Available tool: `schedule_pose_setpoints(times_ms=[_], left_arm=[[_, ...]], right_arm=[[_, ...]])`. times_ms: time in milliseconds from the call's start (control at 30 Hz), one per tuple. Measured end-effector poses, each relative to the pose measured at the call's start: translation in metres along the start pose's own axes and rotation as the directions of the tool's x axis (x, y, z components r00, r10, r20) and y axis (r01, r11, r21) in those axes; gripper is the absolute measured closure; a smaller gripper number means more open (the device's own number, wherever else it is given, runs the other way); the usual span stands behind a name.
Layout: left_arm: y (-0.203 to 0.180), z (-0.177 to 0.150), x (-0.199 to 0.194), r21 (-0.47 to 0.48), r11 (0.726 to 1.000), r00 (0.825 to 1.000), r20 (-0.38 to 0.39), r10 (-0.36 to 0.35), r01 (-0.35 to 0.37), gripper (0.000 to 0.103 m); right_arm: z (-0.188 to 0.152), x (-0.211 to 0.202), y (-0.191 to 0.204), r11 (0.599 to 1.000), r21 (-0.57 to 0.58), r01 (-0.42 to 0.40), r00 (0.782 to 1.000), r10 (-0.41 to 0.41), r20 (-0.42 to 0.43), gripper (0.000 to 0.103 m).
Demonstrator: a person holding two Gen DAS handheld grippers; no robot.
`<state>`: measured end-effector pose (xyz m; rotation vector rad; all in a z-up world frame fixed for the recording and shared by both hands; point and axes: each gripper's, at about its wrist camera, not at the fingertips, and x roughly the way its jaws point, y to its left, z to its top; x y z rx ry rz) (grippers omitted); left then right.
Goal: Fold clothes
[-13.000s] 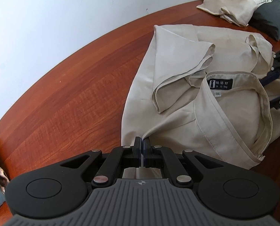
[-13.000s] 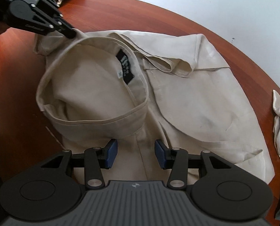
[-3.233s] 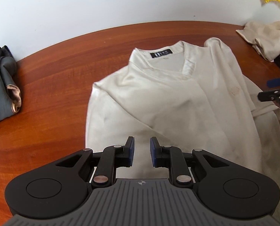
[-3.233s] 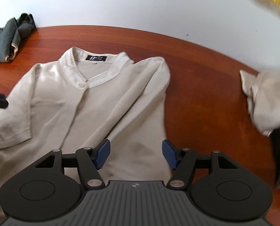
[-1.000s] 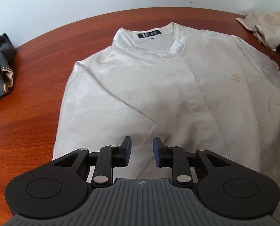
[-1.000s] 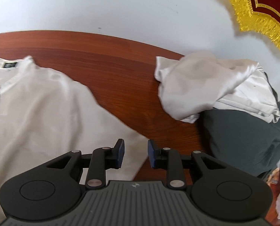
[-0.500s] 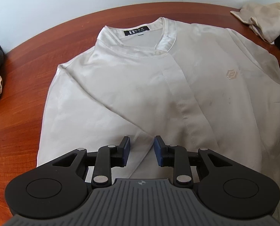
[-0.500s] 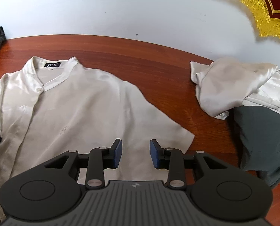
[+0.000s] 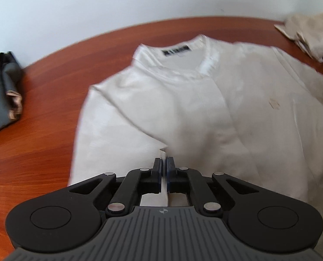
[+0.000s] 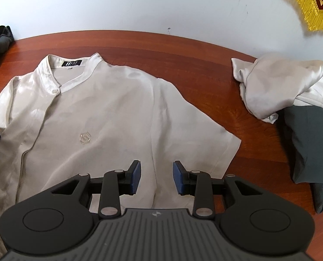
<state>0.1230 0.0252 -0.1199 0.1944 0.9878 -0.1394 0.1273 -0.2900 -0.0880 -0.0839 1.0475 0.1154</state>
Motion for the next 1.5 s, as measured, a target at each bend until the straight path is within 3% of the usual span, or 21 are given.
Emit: schedule_pose_setpoints(times_ms=[267,533,967,1133,1200,1267,1367,1500], left_arm=[[0.067,-0.004,-0.016,-0.071,0.989,0.990,0.042,0.136,-0.133,0.099],[0.149,-0.009,-0.013,-0.110,0.969,0.974,0.010,0.226,-0.223,0.099],[0.214,-0.006,0.005,-0.033,0.979,0.980,0.017,0.200,-0.199,0.099],[0.224,-0.007,0.008,0.005,0.991,0.991,0.014,0.135,-0.135,0.095],[0.224,-0.010,0.006,0.027,0.995,0.995,0.024,0.097,-0.097,0.089],[0.224,-0.014,-0.001,0.048,0.995,0.995,0.046,0.083,-0.085,0.053],[0.226,-0.020,-0.011,0.046,0.996,0.995,0.061,0.073,-0.076,0.035],[0.228,-0.030,-0.024,0.013,0.998,0.996,0.066,0.065,-0.066,0.033]], right_arm=[[-0.004,0.001,0.003,1.000,0.003,-0.011,1.000,0.011,-0.005,0.065],[-0.011,-0.014,0.019,0.999,0.030,-0.026,1.000,0.026,0.002,0.065],[-0.059,-0.071,0.085,0.989,0.142,0.044,0.999,-0.047,0.016,0.063],[-0.089,-0.097,0.110,0.976,0.200,0.082,0.996,-0.087,0.015,0.062],[-0.102,-0.105,0.115,0.971,0.219,0.098,0.995,-0.103,0.010,0.061],[-0.116,-0.114,0.121,0.964,0.239,0.114,0.993,-0.119,0.006,0.060],[-0.133,-0.126,0.126,0.959,0.253,0.128,0.991,-0.132,0.000,0.058],[-0.155,-0.142,0.126,0.959,0.251,0.129,0.991,-0.131,-0.009,0.058]])
